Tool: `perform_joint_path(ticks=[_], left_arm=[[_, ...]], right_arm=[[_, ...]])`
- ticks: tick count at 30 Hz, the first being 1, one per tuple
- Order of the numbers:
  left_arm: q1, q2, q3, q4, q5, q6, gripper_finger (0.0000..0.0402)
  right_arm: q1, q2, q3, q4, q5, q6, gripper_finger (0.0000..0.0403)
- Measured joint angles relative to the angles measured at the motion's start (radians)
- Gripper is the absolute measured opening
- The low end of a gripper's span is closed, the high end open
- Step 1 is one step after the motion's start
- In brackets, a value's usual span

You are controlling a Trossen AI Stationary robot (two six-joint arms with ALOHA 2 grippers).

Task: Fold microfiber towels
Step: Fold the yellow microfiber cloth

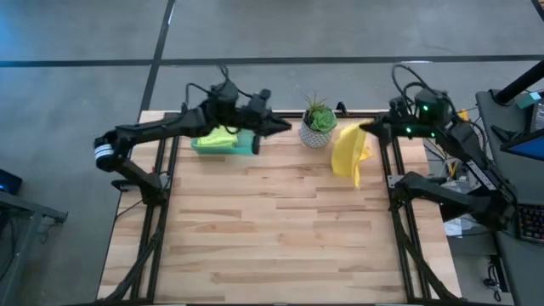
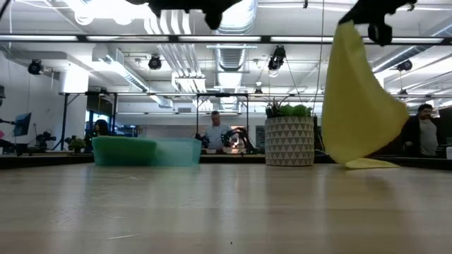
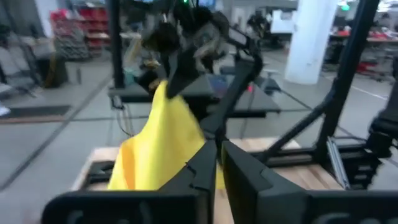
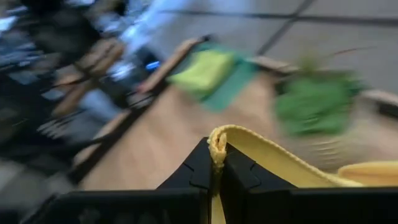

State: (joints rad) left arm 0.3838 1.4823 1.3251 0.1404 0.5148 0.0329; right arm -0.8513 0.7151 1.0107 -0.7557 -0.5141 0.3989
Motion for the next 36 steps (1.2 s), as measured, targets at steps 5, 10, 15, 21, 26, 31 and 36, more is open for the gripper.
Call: perform_joint_path(ticks=[5, 10, 15, 21, 26, 31, 36], left_arm=[[-0.079, 0.118, 0.062, 0.007, -0.001, -0.002, 0.0060], [-0.129, 0.211, 0.159, 0.010, 0.010, -0.044, 0.0107], [-0.137, 0.285, 0.244, 0.010, 0.109, -0.193, 0.0137], [-0.150, 0.388, 0.299, 0.006, 0.294, -0.264, 0.0168], [-0.151, 0.433, 0.318, 0.008, 0.349, -0.291, 0.0186], [-0.152, 0.434, 0.294, -0.006, 0.340, -0.289, 0.0187], [-0.152, 0.435, 0.282, -0.102, 0.210, -0.228, 0.0187]], right_arm=[[0.123, -0.019, 0.000, -0.003, -0.158, 0.120, 0.0009], [0.332, 0.047, 0.000, -0.003, -0.245, 0.163, 0.0009], [0.501, 0.123, -0.001, 0.043, -0.187, 0.166, 0.0009], [0.576, 0.206, -0.001, 0.170, -0.161, 0.182, 0.0009], [0.578, 0.235, -0.001, 0.192, -0.150, 0.193, 0.0009], [0.578, 0.237, -0.001, 0.204, -0.131, 0.197, 0.0009], [0.578, 0.227, -0.001, 0.283, -0.132, 0.233, 0.0009]])
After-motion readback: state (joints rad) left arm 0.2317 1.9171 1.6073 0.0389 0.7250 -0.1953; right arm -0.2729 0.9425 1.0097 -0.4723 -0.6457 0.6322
